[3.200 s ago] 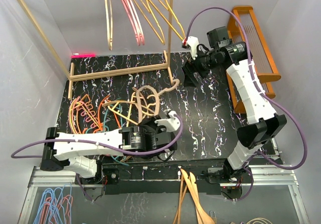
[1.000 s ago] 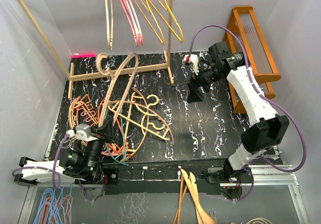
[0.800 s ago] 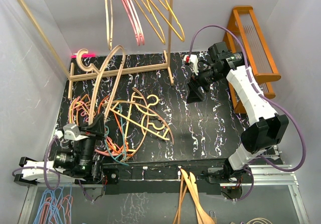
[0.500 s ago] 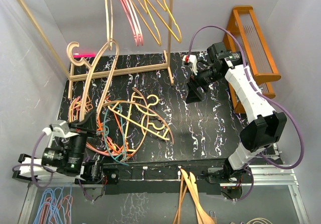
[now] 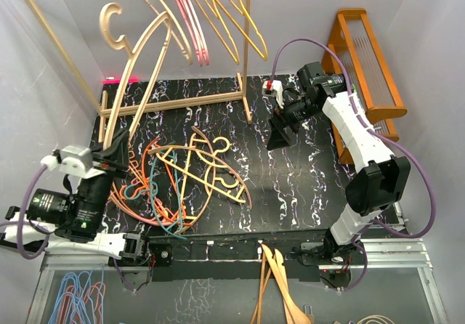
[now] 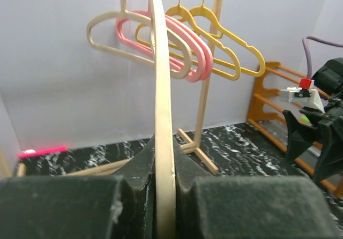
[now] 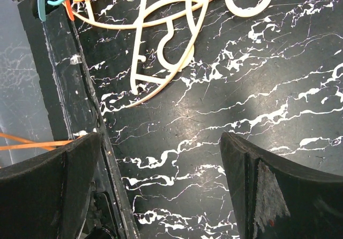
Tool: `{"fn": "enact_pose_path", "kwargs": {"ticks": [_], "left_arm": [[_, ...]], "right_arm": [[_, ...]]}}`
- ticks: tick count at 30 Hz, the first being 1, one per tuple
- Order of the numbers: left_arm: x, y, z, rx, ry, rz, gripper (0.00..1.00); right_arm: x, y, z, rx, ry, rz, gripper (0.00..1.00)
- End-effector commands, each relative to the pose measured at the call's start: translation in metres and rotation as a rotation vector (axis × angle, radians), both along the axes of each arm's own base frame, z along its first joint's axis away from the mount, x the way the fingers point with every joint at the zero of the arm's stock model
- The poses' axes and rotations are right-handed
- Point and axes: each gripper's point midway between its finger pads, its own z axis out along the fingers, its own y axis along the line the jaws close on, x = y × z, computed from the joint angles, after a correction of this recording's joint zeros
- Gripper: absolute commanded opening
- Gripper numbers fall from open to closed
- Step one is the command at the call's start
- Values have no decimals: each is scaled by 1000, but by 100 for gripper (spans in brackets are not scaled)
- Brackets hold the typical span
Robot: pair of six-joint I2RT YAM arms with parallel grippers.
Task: Organize the hangers
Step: Place the hanger at the clothesline.
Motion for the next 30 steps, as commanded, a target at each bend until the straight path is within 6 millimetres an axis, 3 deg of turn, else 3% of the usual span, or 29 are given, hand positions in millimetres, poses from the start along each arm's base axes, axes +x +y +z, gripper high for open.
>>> {"fn": "enact_pose_path", "kwargs": {"ticks": [1, 9, 18, 20, 24, 30], "left_arm": [[1, -13, 33, 213, -64, 82, 0], [2, -26, 51, 371, -69, 174, 0], [13, -31, 77, 531, -42, 418, 0], [29, -37, 69, 643, 6, 525, 0], [76, -28, 36, 797, 204, 637, 0], [73, 1, 42, 730, 261, 737, 0]], "right_arm": [[1, 5, 20, 51, -30, 8, 99], [1, 7, 19, 61, -18, 14, 99], [3, 8, 18, 63, -21, 22, 99], [3, 7, 19, 60, -26, 24, 99], [3, 7, 19, 56, -37, 29, 99], [3, 7, 15, 59, -37, 45, 99]]}}
